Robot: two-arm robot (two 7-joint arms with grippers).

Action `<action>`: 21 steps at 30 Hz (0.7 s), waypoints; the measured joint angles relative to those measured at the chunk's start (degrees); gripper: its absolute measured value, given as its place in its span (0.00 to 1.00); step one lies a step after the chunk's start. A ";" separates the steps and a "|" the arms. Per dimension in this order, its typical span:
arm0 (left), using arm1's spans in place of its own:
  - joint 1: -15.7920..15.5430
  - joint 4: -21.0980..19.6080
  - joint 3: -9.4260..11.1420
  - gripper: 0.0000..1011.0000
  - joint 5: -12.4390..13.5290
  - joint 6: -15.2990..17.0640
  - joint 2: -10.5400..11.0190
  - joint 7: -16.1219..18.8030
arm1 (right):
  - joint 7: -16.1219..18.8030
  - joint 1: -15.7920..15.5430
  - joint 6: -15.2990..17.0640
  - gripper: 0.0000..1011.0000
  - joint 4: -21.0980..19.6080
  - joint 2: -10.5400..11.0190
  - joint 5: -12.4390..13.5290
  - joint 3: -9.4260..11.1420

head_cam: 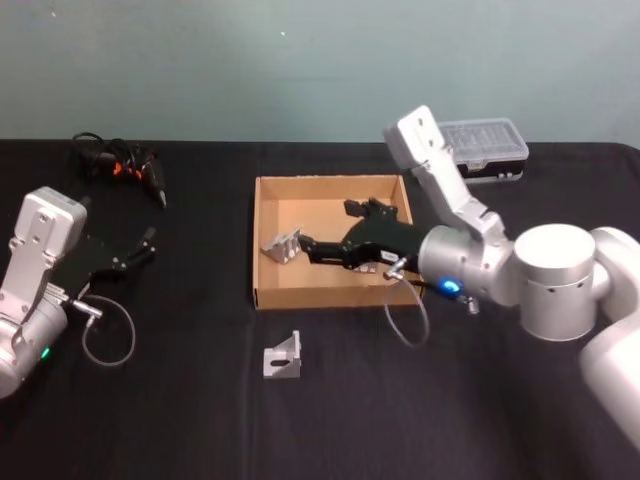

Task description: Use one hand to pick up the angle iron from the table and place it into the box.

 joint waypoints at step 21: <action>0.00 0.00 0.00 0.99 0.00 0.00 0.00 0.00 | 17.32 0.92 -2.12 0.99 -7.69 12.65 2.84 -5.94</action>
